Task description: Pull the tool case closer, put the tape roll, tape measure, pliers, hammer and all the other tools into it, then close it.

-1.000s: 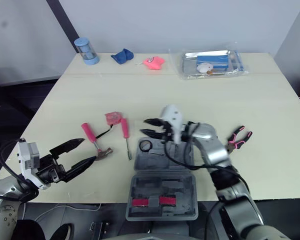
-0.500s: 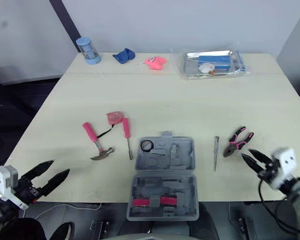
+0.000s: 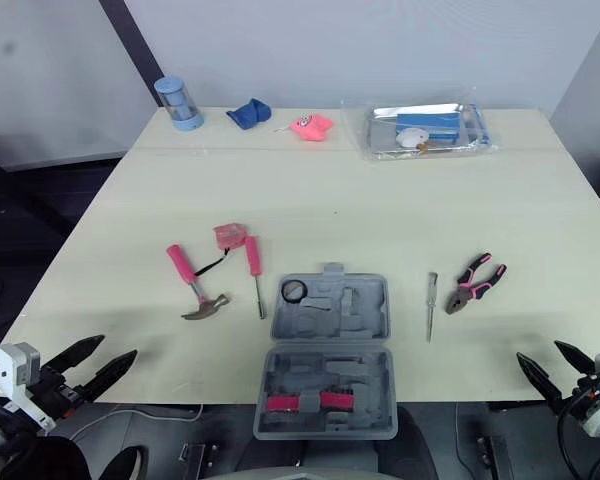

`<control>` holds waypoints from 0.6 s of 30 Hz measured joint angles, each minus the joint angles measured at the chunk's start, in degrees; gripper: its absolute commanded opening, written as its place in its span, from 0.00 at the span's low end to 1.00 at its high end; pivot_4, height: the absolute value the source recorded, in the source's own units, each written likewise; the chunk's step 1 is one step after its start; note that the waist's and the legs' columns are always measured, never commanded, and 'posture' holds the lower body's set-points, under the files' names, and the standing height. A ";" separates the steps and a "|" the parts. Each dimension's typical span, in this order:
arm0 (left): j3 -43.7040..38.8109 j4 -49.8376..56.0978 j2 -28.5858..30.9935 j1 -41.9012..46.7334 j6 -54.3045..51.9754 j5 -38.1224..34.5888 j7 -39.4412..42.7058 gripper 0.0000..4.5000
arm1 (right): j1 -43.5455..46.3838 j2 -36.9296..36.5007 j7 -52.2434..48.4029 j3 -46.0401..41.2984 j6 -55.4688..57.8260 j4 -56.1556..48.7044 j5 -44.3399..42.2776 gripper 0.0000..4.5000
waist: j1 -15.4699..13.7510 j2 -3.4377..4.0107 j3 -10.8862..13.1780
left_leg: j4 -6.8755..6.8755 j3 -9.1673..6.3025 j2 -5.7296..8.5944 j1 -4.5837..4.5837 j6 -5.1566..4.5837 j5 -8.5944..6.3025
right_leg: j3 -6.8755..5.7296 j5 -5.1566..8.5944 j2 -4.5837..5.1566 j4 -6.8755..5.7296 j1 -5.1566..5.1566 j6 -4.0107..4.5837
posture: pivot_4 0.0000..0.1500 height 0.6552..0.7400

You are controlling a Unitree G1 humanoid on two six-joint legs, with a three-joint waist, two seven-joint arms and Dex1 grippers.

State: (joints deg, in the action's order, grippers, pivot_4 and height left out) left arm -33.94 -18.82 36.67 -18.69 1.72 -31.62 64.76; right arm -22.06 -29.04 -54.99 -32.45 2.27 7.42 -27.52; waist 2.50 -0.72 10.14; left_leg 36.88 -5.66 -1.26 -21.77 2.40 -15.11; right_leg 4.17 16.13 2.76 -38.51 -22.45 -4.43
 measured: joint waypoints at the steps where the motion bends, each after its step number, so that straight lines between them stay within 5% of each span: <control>1: 0.02 0.01 0.00 0.14 0.02 0.01 -0.08 1.00 | -0.01 -0.15 0.41 0.01 0.11 -0.48 -0.20 0.99 | 0.02 0.00 0.00 | 0.00 0.00 0.00 0.00 0.00 0.00 | 0.00 0.00 0.00 0.00 0.00 0.00 | 1.00 1.00; 6: 0.76 1.25 -0.47 1.58 -0.05 0.41 -2.13 1.00 | 1.08 -1.60 1.48 0.15 1.99 -6.56 -1.71 0.99 | -0.02 0.00 -0.01 | 0.00 -0.01 0.00 -0.01 0.00 0.00 | 0.01 0.00 0.00 -0.01 0.00 0.00 | 1.00 1.00; 18: 10.27 16.33 -2.70 15.23 -13.55 5.74 -24.29 1.00 | 9.56 -8.93 1.30 8.15 15.62 -27.41 -10.97 0.99 | -0.24 -0.11 -0.07 | 0.09 -0.13 0.03 -0.02 0.01 0.01 | -0.03 -0.02 0.00 -0.07 0.07 -0.02 | 1.00 1.00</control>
State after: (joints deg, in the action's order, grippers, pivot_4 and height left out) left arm -23.68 -2.49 33.97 -3.46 -11.83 -25.88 40.47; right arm -12.50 -37.97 -53.69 -24.30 17.88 -19.98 -38.49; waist 2.26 -0.83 10.06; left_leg 36.97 -5.80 -1.23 -21.79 2.40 -15.10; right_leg 4.14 16.11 2.76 -38.58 -22.38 -4.46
